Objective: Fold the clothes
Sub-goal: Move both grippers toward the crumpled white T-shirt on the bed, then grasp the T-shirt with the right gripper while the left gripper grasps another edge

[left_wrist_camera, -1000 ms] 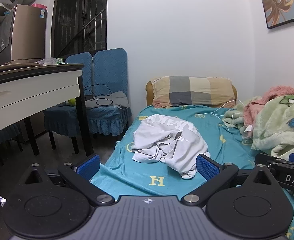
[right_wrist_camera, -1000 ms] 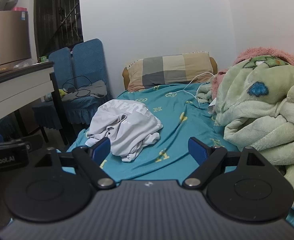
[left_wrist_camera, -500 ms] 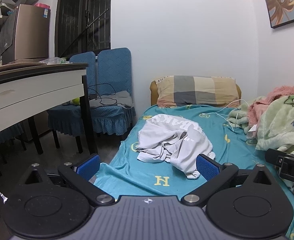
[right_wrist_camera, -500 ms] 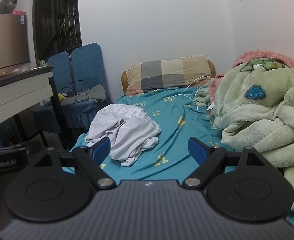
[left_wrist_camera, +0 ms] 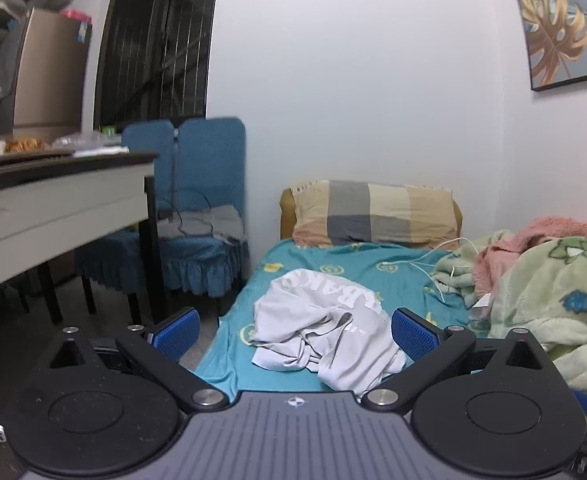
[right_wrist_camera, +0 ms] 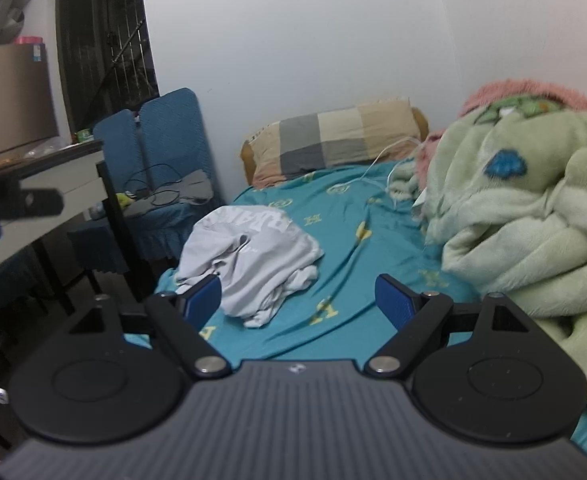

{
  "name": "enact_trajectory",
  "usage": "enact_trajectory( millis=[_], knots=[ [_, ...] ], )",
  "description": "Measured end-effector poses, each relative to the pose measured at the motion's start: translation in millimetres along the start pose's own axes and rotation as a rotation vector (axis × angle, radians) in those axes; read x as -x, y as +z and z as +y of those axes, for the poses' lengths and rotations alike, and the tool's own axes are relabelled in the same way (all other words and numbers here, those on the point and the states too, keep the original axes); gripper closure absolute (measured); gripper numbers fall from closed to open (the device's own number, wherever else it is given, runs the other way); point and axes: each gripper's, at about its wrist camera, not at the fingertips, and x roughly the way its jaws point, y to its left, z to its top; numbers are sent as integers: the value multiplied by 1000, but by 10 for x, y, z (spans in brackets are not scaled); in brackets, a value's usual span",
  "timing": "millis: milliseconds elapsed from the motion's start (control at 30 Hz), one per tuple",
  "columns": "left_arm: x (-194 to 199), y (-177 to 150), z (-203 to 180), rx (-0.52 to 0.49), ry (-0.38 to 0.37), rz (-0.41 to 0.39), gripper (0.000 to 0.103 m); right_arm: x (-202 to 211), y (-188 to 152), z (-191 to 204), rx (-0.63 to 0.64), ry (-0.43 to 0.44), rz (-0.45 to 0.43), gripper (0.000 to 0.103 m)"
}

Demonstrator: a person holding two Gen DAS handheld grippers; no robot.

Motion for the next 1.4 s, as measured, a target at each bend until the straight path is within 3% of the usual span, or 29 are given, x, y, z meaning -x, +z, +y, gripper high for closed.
enact_trajectory(
  millis=[167, 400, 633, 700, 800, 900, 1000, 1167, 1400],
  knots=[
    [-222, 61, 250, 37, 74, -6, 0, -331, -5, 186, 29, 15, 53, 28],
    [-585, 1, 912, 208, 98, 20, 0, -973, -4, 562, 65, 65, 144, 35],
    [-972, -227, 1455, 324, 110, 95, 0, -2144, -268, 1281, 230, 44, 184, 39],
    [-1074, -286, 1497, 325, 108, 112, 0, -2471, -370, 1375, 269, 4, 220, 52],
    [-1216, -363, 1532, 332, 97, 142, 1, -2773, -481, 1334, 299, -72, 297, 84],
    [-1304, -417, 1476, 334, 80, 166, 2, -2607, -392, 1180, 252, -71, 256, 89],
    [-1279, -419, 1406, 321, 63, 160, 3, -2275, -234, 1102, 282, -63, 187, 91],
    [-1167, -404, 1167, 231, 36, 135, 3, -1706, 162, 806, 202, -41, 151, 91],
    [-992, -492, 711, 63, -103, 177, 6, -876, 573, 291, 49, 21, 115, 91]
  ],
)
